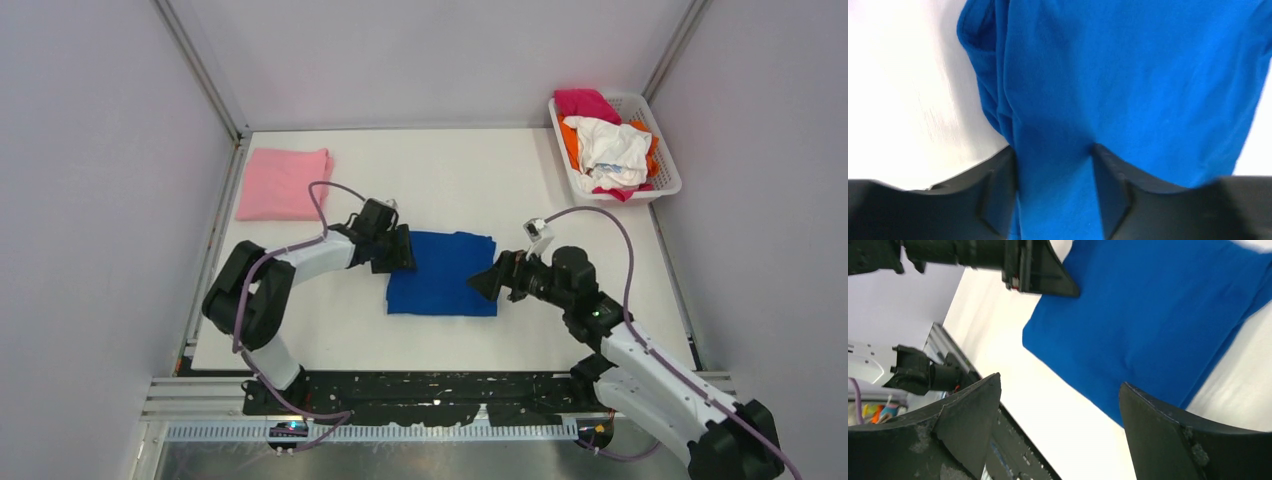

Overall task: Fold and stack the t-shirts
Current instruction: Put the neatly folded tshirt into the corner of the board with the left arm

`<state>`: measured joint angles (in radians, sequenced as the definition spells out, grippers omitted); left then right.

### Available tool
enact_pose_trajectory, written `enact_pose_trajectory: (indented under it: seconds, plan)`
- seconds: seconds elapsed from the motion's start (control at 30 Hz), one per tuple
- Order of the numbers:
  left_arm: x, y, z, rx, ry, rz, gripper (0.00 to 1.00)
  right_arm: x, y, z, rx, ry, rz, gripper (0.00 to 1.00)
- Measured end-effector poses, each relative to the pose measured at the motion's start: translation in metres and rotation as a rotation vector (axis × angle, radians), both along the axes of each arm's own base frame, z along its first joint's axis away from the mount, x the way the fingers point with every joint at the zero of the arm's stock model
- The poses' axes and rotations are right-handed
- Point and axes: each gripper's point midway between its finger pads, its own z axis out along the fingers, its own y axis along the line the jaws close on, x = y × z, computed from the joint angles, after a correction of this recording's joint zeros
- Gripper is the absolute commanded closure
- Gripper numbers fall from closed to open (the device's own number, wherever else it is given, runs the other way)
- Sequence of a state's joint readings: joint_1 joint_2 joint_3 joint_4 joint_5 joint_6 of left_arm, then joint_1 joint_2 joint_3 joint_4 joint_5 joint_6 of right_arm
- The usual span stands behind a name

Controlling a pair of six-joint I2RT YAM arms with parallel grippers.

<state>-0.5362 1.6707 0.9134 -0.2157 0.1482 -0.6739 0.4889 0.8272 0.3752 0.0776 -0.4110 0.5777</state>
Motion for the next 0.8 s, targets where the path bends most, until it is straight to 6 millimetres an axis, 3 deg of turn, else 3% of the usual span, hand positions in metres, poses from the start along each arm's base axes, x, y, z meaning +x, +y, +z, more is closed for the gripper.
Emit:
enact_pose_trajectory:
  seconds: [0.1, 0.13, 0.37, 0.53, 0.8]
  plan:
    - [0.004, -0.005, -0.006, 0.066, -0.005, 0.002, 0.96, 0.001, -0.015, 0.026, -0.013, -0.108, -0.058, 0.05]
    - [0.004, -0.006, -0.008, 0.092, -0.005, 0.001, 1.00, 0.001, -0.019, 0.030, -0.022, -0.128, -0.078, 0.05]
    - [0.011, -0.001, -0.003, 0.272, -0.048, -0.006, 1.00, 0.005, -0.047, 0.029, -0.107, -0.177, -0.197, 0.05]
    - [0.036, 0.037, 0.018, 0.499, -0.148, 0.027, 1.00, 0.010, -0.064, 0.021, -0.174, -0.180, -0.264, 0.05]
    - [0.101, 0.110, 0.081, 0.800, -0.337, 0.097, 1.00, 0.017, -0.076, 0.014, -0.229, -0.189, -0.313, 0.05]
